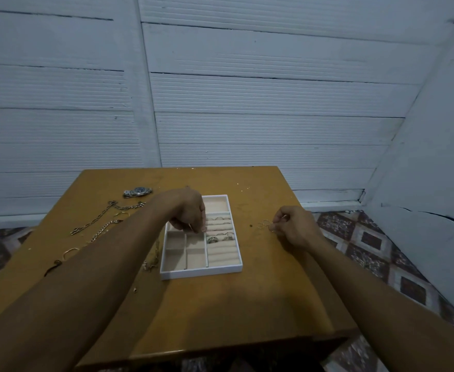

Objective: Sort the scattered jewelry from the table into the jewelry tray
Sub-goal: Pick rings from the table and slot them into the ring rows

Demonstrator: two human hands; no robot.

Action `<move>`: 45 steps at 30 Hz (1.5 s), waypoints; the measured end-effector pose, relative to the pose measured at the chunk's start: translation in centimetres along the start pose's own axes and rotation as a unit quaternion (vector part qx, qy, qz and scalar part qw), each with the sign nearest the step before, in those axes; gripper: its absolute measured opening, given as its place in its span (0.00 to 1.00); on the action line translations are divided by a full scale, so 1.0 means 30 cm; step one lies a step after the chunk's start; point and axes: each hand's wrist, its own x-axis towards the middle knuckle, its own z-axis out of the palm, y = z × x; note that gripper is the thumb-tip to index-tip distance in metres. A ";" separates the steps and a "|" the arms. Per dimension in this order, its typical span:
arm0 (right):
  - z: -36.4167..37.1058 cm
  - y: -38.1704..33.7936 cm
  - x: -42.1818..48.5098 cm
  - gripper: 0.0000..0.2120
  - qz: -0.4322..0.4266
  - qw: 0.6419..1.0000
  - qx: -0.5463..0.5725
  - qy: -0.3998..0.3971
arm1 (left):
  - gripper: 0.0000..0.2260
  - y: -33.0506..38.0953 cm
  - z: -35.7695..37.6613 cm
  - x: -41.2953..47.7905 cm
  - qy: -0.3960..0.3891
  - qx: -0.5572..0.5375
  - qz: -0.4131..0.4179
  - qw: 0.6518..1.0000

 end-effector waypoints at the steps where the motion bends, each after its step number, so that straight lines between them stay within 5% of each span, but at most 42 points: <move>1: -0.001 -0.004 -0.008 0.04 0.001 1.000 0.011 0.000 | 0.04 -0.011 0.007 -0.001 0.003 0.005 -0.005 1.000; 12: 0.032 -0.078 -0.093 0.06 -0.047 0.999 0.003 -0.014 | 0.08 -0.049 0.067 -0.049 0.033 -0.046 -0.067 0.996; 21: 0.037 -0.102 -0.129 0.06 -0.072 0.997 -0.007 -0.021 | 0.07 -0.071 0.094 -0.038 0.145 -0.129 -0.028 0.981; 32: 0.040 -0.088 -0.131 0.05 -0.072 0.997 -0.026 -0.017 | 0.04 -0.062 0.099 -0.069 0.127 -0.267 0.002 0.955; 45: 0.084 -0.128 -0.141 0.05 -0.072 0.997 0.020 -0.020 | 0.04 -0.094 0.194 -0.061 0.190 -0.164 0.141 0.958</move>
